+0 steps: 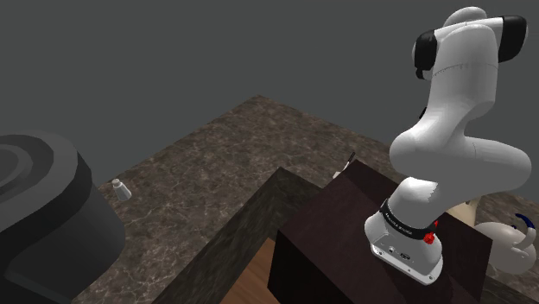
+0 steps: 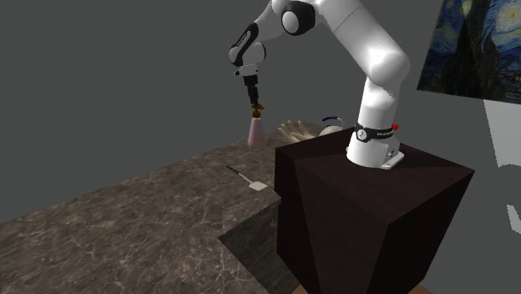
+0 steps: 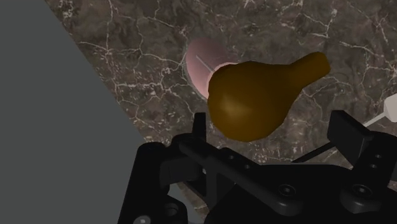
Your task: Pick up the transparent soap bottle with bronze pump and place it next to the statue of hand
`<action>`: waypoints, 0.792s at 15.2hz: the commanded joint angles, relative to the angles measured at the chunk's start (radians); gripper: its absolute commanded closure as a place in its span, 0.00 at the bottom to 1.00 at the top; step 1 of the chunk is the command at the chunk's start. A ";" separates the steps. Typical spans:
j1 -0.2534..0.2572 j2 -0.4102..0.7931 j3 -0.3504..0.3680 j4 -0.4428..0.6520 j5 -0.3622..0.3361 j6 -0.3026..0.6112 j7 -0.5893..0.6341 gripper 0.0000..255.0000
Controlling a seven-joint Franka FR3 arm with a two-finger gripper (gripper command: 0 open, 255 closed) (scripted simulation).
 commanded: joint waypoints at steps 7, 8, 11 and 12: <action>0.001 -0.042 -0.019 0.064 -0.026 -0.100 0.018 0.00; 0.001 -0.042 -0.019 0.064 -0.026 -0.100 0.018 0.00; 0.001 -0.042 -0.019 0.064 -0.026 -0.100 0.018 0.00; 0.001 -0.042 -0.019 0.064 -0.026 -0.100 0.018 0.00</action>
